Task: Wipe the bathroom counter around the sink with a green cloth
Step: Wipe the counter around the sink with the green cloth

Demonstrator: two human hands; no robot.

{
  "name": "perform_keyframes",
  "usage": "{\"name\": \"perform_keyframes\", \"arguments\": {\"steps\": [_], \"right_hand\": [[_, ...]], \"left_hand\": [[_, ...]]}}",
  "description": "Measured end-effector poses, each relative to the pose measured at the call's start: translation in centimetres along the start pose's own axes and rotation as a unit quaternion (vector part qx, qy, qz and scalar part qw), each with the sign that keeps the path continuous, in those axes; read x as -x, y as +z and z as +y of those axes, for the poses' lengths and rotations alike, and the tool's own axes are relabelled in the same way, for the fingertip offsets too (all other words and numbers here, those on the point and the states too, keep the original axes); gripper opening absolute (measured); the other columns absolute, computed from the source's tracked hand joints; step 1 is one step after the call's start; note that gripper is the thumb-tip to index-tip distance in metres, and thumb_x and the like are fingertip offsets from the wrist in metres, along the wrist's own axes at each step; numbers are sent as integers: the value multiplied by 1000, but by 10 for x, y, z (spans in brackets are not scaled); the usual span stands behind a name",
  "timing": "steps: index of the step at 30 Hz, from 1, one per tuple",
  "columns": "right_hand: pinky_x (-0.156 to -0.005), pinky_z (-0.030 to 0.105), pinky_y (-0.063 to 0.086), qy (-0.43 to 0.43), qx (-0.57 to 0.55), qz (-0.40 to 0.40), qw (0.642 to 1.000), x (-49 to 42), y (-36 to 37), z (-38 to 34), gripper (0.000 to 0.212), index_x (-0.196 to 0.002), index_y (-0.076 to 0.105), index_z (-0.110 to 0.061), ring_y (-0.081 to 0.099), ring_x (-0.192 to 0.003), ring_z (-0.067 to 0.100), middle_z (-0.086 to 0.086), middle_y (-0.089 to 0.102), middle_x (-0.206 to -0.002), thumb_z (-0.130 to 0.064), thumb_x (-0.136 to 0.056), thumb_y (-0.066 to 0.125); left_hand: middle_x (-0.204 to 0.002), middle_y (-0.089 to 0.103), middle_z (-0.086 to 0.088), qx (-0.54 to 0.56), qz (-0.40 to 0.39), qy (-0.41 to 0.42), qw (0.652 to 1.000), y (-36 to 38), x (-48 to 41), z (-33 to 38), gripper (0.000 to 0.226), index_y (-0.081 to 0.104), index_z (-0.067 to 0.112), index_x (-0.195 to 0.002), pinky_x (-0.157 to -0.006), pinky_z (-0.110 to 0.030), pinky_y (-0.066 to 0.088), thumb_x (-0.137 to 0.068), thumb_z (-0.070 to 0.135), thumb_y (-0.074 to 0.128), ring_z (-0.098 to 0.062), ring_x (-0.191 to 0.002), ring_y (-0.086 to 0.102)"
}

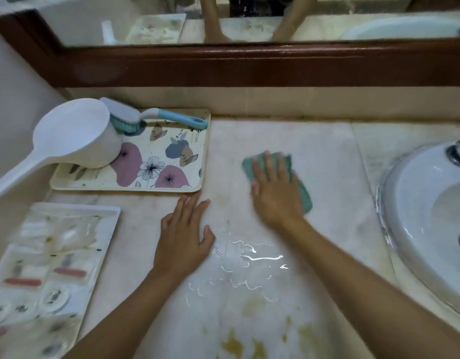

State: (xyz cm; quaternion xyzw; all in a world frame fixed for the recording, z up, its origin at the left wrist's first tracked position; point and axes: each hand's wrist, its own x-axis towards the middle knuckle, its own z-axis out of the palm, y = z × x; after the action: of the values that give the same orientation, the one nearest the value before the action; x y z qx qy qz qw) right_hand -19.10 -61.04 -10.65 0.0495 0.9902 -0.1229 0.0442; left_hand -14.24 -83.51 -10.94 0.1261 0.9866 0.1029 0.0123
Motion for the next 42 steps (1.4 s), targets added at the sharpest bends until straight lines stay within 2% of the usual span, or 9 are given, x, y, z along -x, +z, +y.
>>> {"name": "perform_keyframes", "arguments": {"steps": [6, 10, 15, 18, 25, 30, 35, 39, 42], "right_hand": [[-114, 38, 12, -224, 43, -40, 973, 129, -1, 37, 55, -152, 14, -38, 2, -149, 17, -10, 3, -162, -44, -98, 23], [-116, 44, 15, -67, 44, -23, 997, 61, -16, 67, 59, -151, 3, -42, -5, -148, 16, -12, -5, -161, -50, -93, 7], [-115, 51, 13, 50, 27, 3, 998, 22, 4, -15, 56, -154, 6, -27, -7, -148, 28, 1, -5, -162, -40, -101, 19], [-117, 49, 9, -54, 6, -18, 998, 70, 23, -72, 57, -154, 2, -30, -10, -148, 25, -2, -9, -162, -40, -101, 21], [-113, 36, 13, -307, 60, -67, 948, 176, 14, -34, 54, -152, 13, -40, 0, -148, 14, -12, 3, -161, -45, -99, 23], [-116, 46, 15, -132, 55, -46, 989, 97, 12, -47, 59, -152, 5, -39, -6, -148, 16, -12, -6, -161, -48, -94, 9], [-116, 50, 9, -39, 40, -30, 998, 76, 37, -137, 58, -154, 4, -27, -10, -147, 28, 1, -8, -162, -41, -100, 19], [-117, 46, 7, -212, 31, -63, 975, 129, 52, -174, 58, -154, 3, -31, -12, -148, 23, -3, -9, -162, -43, -100, 21], [-113, 45, 18, -353, 63, -78, 930, 166, 48, -141, 56, -153, 18, -32, 6, -149, 24, -3, 8, -162, -45, -98, 26]], "left_hand": [[-155, 32, 6, 34, 15, 3, 999, -1, 0, -1, 58, 45, 26, -139, -105, -33, 21, -84, 39, 33, -15, -144, 24], [-155, 32, 6, 54, 29, 3, 998, 0, 0, -1, 59, 47, 27, -138, -105, -29, 17, -83, 41, 33, -16, -145, 24], [-151, 38, 7, 224, 32, -18, 974, -5, 4, -10, 47, 61, 23, -125, -112, -31, 22, -81, 34, 47, -14, -140, 33], [-141, 49, 2, 290, 92, -89, 948, -19, 34, -20, 38, 69, 18, -112, -109, -30, 32, -78, 19, 52, -17, -130, 43], [-134, 56, -8, 101, 184, -151, 966, -22, 146, -66, 43, 68, 11, -115, -97, -45, 45, -81, 15, 41, -30, -121, 52], [-137, 56, -8, 75, 147, -105, 981, -11, 165, -75, 41, 65, 10, -120, -101, -43, 44, -84, 9, 45, -28, -124, 52], [-137, 55, -4, 116, 145, -123, 975, -12, 163, -75, 39, 64, 10, -120, -104, -42, 42, -87, 11, 43, -26, -126, 50], [-138, 54, -2, 171, 157, -129, 964, -13, 164, -80, 43, 61, 7, -122, -109, -36, 36, -88, 13, 35, -21, -130, 48], [-137, 55, -1, 195, 170, -135, 956, -15, 166, -79, 36, 65, 10, -101, -108, -26, 34, -83, 10, 34, -19, -128, 48]]}}
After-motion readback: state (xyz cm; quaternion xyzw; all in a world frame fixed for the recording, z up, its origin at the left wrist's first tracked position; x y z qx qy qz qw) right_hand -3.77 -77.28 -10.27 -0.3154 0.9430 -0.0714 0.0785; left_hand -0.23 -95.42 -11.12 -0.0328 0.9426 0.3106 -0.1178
